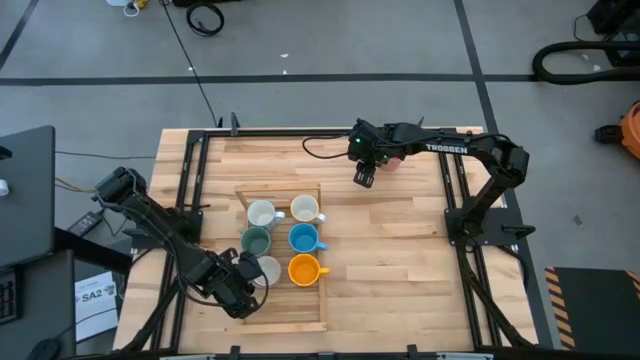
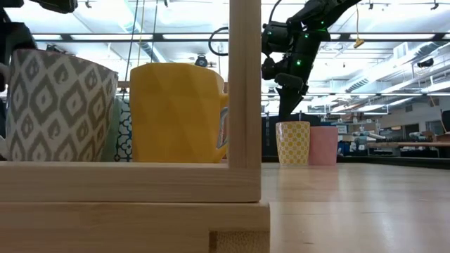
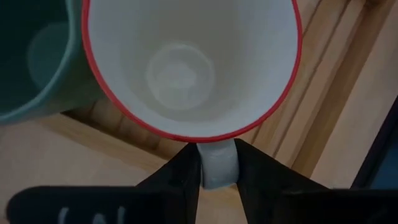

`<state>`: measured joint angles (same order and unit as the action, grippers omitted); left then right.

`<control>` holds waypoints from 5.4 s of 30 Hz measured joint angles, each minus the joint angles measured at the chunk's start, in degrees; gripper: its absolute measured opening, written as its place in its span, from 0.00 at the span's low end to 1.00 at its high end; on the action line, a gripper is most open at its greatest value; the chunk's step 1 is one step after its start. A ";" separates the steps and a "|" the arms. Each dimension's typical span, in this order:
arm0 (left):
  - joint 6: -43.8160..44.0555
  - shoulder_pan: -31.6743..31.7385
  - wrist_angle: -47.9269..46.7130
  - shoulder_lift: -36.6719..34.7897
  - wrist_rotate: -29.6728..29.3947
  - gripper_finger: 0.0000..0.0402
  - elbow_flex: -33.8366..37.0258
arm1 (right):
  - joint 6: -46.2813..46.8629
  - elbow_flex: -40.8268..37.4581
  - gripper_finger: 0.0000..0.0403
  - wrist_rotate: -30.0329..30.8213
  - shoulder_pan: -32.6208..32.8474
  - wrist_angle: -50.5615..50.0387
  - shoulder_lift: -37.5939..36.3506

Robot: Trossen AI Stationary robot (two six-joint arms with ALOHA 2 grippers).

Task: Place coffee mugs
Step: Put the gray and white mug on the shelf aligned with the dark yellow mug, then put the yellow and white mug on the shelf

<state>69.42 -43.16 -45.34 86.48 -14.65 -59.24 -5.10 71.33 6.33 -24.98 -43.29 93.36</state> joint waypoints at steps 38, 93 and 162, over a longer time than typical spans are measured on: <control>-0.67 -0.02 -0.57 -4.83 4.26 0.51 -0.02 | 1.16 0.02 0.40 1.11 -0.02 1.73 0.00; -1.17 -0.02 -0.67 -18.78 -7.63 0.51 -0.04 | 12.39 -11.72 0.11 3.87 0.09 14.10 0.26; -65.53 27.02 54.24 -8.51 -7.15 0.51 -0.07 | -13.09 15.61 0.09 -1.37 45.27 -9.02 -5.05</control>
<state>3.89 -16.13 8.90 77.97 -21.80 -59.31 -18.20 86.94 4.96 20.29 -52.31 88.31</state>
